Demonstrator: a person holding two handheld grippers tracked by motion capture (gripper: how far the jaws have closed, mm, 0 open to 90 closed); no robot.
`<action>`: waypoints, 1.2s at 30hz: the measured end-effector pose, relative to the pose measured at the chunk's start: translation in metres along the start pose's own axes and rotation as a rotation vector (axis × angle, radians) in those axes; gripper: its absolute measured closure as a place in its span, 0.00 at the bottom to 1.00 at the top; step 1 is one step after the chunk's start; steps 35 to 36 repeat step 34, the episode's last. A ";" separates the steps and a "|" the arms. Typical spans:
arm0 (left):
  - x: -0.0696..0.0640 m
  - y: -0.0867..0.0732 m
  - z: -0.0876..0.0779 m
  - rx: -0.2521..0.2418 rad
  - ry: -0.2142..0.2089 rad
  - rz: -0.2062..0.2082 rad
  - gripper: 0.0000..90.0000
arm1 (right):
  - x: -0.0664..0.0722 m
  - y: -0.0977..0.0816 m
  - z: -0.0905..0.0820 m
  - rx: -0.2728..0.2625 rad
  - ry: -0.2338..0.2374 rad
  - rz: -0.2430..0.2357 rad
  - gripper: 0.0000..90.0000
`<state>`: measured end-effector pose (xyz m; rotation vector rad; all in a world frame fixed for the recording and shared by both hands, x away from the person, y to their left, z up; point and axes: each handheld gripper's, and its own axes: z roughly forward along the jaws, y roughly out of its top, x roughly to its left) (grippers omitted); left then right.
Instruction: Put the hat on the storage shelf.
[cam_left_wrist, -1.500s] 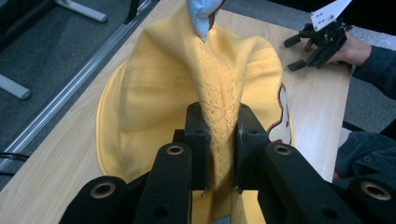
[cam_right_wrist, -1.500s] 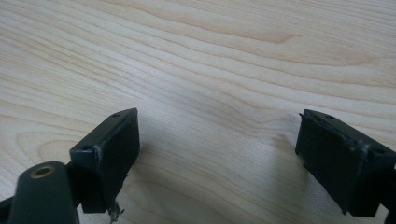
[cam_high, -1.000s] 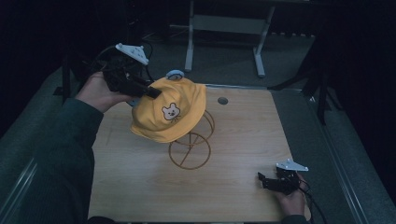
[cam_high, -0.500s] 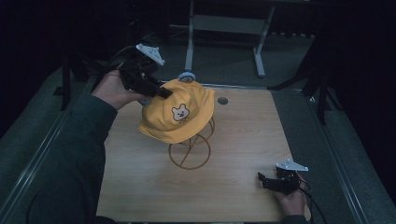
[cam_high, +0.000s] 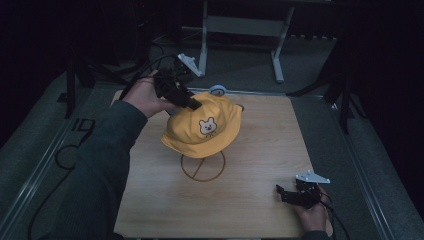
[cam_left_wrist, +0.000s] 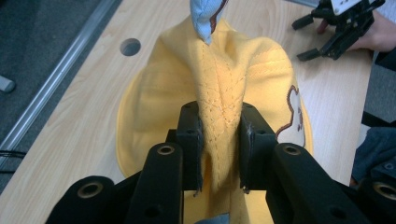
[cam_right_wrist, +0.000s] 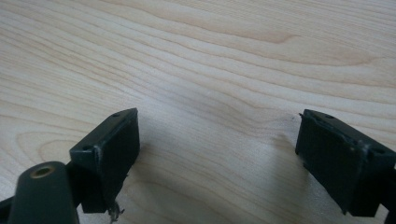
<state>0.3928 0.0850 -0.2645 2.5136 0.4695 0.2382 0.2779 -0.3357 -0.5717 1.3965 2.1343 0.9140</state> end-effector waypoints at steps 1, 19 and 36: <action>-0.001 0.002 0.003 0.006 0.001 0.002 0.81 | 0.000 0.000 0.000 -0.001 0.000 0.000 0.15; -0.014 0.004 0.031 0.035 0.059 0.024 0.56 | 0.000 0.000 0.000 -0.003 0.000 0.000 0.15; -0.003 -0.043 -0.028 -0.183 0.086 -0.044 0.48 | 0.000 0.000 0.000 -0.002 0.000 0.000 0.15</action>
